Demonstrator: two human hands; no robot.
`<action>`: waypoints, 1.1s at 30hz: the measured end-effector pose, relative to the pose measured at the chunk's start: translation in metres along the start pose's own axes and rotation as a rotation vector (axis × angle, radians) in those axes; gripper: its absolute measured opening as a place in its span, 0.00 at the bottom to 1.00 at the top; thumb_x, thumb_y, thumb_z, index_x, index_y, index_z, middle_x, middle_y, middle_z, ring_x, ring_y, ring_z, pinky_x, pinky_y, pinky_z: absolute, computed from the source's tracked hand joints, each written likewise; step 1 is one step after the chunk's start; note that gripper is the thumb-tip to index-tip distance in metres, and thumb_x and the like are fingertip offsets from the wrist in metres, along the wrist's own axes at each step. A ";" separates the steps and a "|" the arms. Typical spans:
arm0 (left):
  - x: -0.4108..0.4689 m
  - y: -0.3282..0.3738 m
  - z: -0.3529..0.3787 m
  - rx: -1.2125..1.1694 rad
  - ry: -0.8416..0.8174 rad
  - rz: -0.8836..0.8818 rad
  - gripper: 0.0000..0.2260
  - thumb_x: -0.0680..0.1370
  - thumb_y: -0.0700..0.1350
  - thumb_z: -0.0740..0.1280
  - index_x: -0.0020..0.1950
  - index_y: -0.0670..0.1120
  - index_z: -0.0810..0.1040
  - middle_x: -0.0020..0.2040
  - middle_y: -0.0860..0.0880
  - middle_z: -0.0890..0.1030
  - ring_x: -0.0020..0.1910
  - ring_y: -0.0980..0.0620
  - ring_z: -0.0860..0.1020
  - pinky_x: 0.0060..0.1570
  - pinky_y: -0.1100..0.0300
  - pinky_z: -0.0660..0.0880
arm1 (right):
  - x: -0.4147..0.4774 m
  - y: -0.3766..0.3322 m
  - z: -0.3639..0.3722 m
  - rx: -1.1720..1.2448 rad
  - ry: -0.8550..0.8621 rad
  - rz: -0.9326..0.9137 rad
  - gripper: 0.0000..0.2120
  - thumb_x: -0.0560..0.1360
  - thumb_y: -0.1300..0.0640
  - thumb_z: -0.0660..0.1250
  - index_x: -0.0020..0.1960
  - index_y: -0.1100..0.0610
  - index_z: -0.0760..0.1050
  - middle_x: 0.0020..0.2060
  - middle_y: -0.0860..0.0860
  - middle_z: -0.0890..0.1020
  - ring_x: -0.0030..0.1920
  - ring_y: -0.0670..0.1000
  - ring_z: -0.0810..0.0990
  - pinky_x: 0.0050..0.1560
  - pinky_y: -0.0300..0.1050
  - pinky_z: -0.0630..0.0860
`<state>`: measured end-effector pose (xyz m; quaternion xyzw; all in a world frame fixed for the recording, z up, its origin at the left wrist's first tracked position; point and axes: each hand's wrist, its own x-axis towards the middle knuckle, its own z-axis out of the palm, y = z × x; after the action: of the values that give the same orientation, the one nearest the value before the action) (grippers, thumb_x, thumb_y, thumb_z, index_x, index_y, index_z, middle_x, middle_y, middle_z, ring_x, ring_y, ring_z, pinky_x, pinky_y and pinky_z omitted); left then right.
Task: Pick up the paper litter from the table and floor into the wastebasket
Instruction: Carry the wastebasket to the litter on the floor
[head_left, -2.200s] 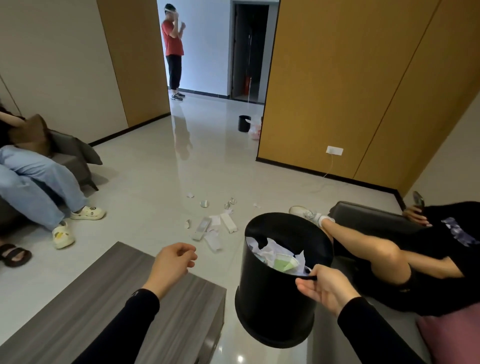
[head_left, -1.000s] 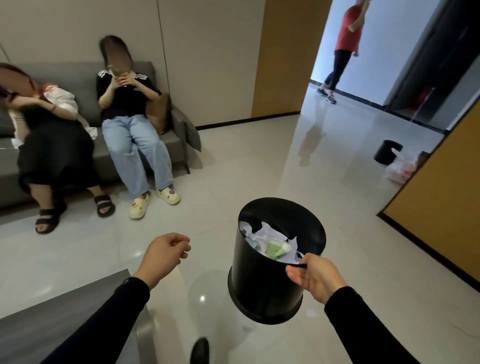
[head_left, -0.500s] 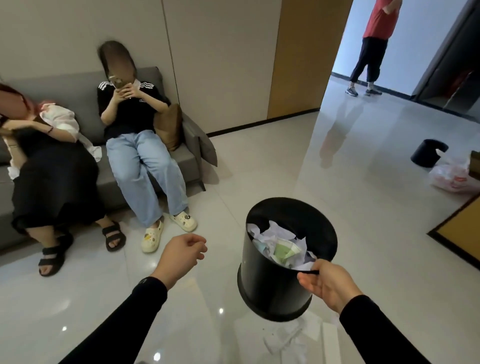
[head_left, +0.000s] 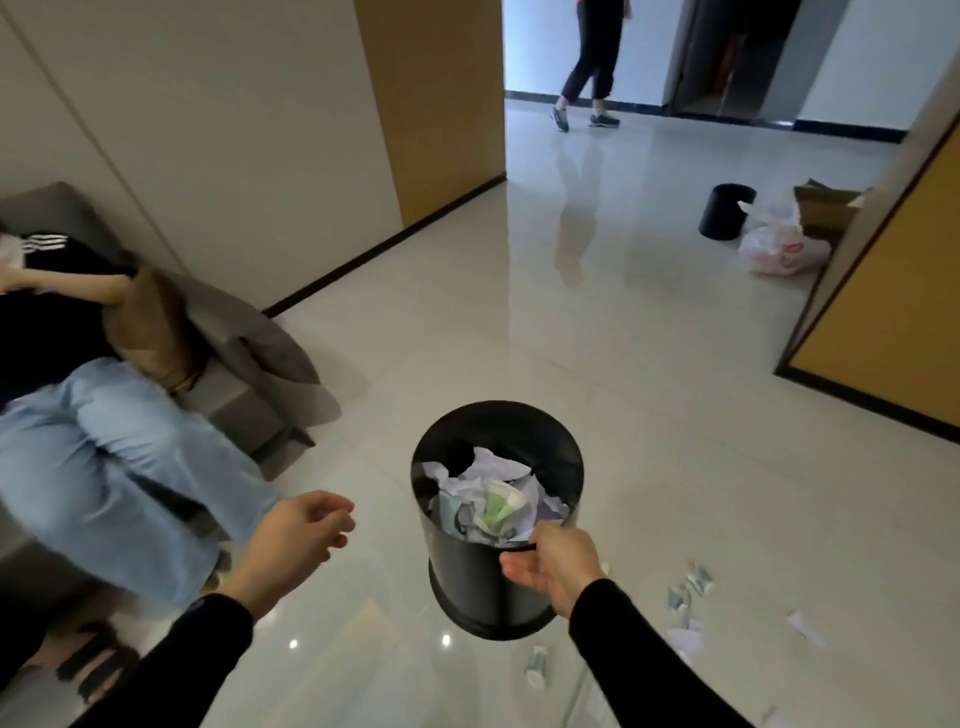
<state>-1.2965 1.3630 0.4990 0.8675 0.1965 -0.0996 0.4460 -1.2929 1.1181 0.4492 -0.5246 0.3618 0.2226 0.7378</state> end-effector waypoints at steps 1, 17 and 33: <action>0.016 0.003 0.001 0.023 -0.014 0.004 0.05 0.77 0.39 0.64 0.48 0.45 0.79 0.42 0.45 0.84 0.40 0.48 0.80 0.40 0.57 0.76 | 0.012 -0.002 0.001 0.020 0.011 0.007 0.16 0.80 0.64 0.53 0.64 0.68 0.68 0.32 0.62 0.78 0.30 0.57 0.78 0.19 0.40 0.77; 0.345 -0.040 0.128 0.225 -0.480 -0.011 0.07 0.74 0.38 0.65 0.40 0.47 0.81 0.30 0.50 0.84 0.31 0.52 0.80 0.31 0.61 0.75 | 0.288 0.032 0.063 0.357 0.294 0.262 0.07 0.78 0.66 0.58 0.49 0.68 0.73 0.38 0.64 0.79 0.31 0.60 0.80 0.23 0.45 0.79; 0.513 -0.200 0.264 0.254 -0.620 -0.191 0.05 0.76 0.39 0.62 0.45 0.42 0.78 0.39 0.44 0.82 0.37 0.48 0.79 0.37 0.57 0.74 | 0.506 0.164 0.081 0.540 0.311 0.219 0.09 0.78 0.69 0.54 0.55 0.70 0.70 0.38 0.64 0.79 0.36 0.58 0.81 0.28 0.42 0.82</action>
<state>-0.9184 1.3821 0.0197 0.8221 0.1181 -0.4233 0.3618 -1.0616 1.2255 -0.0245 -0.2959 0.5702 0.1141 0.7578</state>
